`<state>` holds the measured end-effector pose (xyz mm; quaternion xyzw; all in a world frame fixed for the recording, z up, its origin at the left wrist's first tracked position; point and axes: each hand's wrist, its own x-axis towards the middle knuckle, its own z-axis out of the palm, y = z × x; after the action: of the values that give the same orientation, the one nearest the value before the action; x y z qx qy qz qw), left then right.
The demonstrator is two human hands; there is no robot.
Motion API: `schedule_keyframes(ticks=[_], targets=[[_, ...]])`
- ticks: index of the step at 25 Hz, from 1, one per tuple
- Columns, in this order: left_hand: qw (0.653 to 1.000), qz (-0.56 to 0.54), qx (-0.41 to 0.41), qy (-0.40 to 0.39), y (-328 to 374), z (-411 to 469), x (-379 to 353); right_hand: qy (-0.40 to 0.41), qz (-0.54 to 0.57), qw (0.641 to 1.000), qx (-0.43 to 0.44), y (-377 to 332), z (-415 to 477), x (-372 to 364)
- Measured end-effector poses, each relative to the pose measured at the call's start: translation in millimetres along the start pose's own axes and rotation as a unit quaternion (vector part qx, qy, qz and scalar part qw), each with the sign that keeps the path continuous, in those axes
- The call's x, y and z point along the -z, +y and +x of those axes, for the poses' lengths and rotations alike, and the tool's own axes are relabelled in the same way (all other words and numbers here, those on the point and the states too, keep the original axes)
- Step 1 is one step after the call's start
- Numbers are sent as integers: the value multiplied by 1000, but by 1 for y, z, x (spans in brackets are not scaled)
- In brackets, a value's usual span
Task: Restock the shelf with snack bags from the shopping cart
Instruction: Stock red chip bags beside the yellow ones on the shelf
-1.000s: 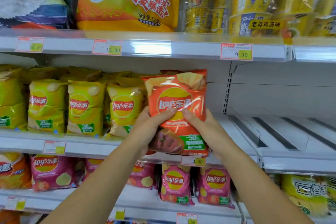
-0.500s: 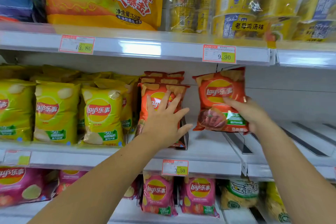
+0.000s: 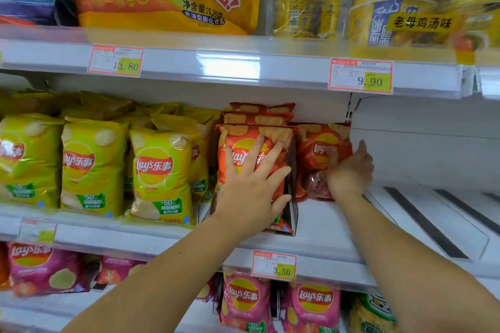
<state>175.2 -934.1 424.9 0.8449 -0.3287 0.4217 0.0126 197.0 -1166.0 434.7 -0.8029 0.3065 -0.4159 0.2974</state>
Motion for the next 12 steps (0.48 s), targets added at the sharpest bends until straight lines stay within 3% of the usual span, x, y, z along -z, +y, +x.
schedule_keyframes(ticks=[3, 7, 9, 12], targets=[[1000, -3, -1, 7, 0, -1, -2, -121, -98, 984, 86, -16, -27, -2], [1000, 5, -3, 10, -2, -2, -4, -299, -220, 925, 86, -31, -28, 2], [1000, 1, -3, 6, -2, -2, -3, -321, -298, 894, 92, -31, -22, 0], [1000, 9, 0, 3, -1, -1, -4, -269, -322, 896, 144, -14, -17, -15]])
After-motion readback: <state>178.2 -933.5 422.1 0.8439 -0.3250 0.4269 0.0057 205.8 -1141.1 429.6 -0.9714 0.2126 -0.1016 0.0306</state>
